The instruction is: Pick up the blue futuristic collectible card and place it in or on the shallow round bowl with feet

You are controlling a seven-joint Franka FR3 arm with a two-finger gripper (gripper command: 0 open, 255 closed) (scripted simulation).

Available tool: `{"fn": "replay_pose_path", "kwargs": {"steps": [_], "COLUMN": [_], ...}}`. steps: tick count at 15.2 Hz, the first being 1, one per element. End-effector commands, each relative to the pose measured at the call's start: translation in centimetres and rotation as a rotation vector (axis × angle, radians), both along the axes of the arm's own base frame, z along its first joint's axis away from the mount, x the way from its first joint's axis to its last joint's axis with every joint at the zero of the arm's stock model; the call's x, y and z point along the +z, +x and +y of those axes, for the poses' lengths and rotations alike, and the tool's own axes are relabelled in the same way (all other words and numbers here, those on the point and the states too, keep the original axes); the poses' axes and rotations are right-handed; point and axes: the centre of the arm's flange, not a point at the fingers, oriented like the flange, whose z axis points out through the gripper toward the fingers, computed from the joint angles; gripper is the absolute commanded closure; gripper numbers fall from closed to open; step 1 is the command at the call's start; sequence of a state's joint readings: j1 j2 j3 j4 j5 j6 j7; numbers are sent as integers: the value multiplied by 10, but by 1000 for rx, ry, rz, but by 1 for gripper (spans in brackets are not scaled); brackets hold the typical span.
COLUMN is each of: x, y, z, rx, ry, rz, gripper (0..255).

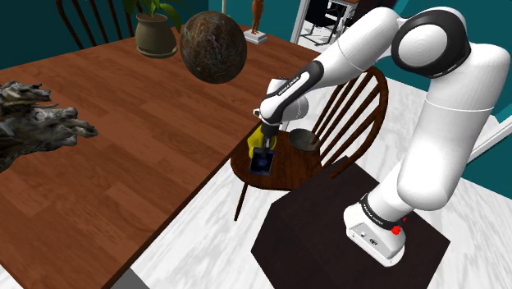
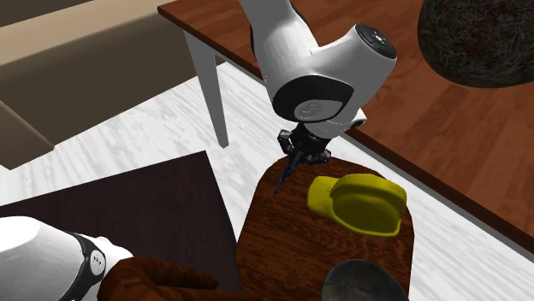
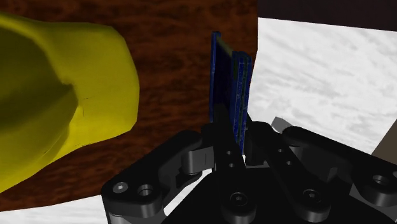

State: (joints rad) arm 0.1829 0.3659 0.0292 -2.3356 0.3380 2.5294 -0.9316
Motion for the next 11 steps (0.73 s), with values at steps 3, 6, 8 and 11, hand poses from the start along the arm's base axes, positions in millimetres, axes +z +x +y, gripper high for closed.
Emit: {"fn": "replay_pose_path", "kwargs": {"steps": [3,6,8,11], "x": [-5,10,21,37], "y": [-8,-8,-8,-8], "z": [4,4,4,4], "rx": [13,13,13,13], "ry": [-2,-2,-2,-2], "rz": [89,89,89,89], "gripper": [255,255,255,255]}}
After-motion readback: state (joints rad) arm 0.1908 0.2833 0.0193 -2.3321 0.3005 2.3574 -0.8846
